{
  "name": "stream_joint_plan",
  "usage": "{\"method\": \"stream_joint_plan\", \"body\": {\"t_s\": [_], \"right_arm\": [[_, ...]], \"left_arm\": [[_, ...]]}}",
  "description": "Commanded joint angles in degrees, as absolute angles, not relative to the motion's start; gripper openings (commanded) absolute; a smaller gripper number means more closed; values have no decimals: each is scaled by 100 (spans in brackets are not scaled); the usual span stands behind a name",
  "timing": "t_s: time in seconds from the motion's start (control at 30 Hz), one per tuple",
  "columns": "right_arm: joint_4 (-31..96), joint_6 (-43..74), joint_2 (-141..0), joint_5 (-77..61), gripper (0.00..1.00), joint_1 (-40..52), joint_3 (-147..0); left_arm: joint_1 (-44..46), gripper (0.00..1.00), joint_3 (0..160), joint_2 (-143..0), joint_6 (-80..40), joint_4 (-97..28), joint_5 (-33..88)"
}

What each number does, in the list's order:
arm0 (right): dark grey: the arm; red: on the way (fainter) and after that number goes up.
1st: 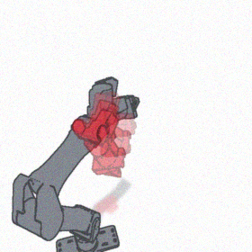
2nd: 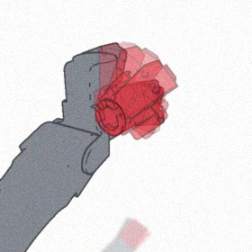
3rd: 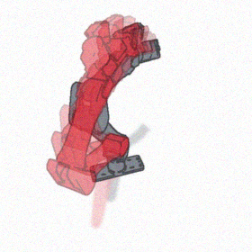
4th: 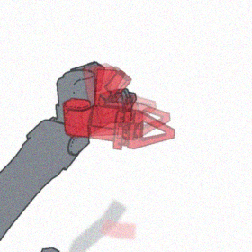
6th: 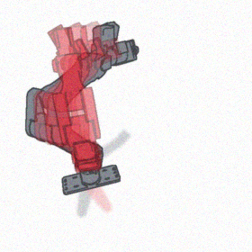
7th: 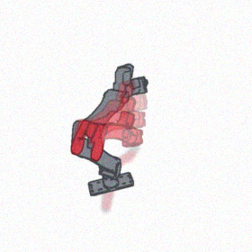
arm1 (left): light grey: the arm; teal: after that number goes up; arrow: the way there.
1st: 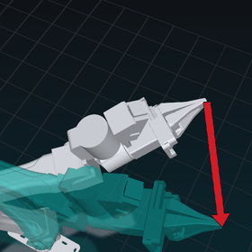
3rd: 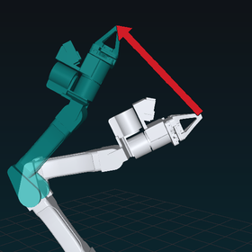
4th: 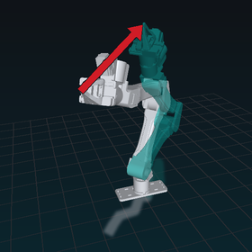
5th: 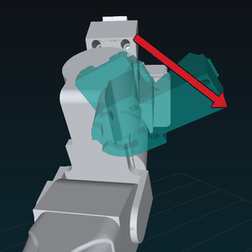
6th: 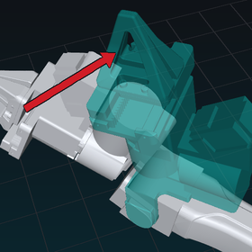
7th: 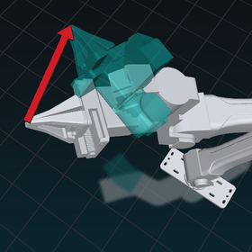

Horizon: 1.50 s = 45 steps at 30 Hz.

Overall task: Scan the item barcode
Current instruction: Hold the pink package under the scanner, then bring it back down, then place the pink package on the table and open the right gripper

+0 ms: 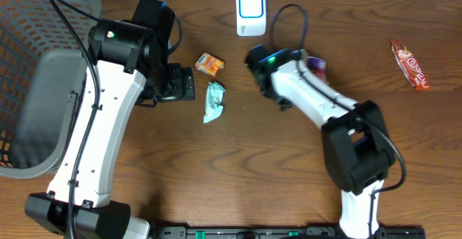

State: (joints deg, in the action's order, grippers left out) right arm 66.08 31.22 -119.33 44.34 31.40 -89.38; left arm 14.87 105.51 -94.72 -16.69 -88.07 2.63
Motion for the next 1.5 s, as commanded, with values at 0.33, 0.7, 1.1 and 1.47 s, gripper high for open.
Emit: {"method": "stream_joint_plan", "body": {"t_s": [0.33, 0.7, 1.1, 1.47], "right_arm": [[6654, 2676, -11887, 2392, 63, 3972, -9942], [7269, 381, -11893, -871, 71, 2276, -11146], [6692, -14, -11907, -1485, 68, 1863, -10562], [5721, 764, -12105, 399, 57, 1374, -10372]], "left_arm": [[1490, 98, 10586, -9509, -1673, -8818, 228], [1490, 98, 10586, -9509, -1673, -8818, 231], [1490, 98, 10586, -9509, -1673, -8818, 231], [1490, 98, 10586, -9509, -1673, -8820, 231]]}}
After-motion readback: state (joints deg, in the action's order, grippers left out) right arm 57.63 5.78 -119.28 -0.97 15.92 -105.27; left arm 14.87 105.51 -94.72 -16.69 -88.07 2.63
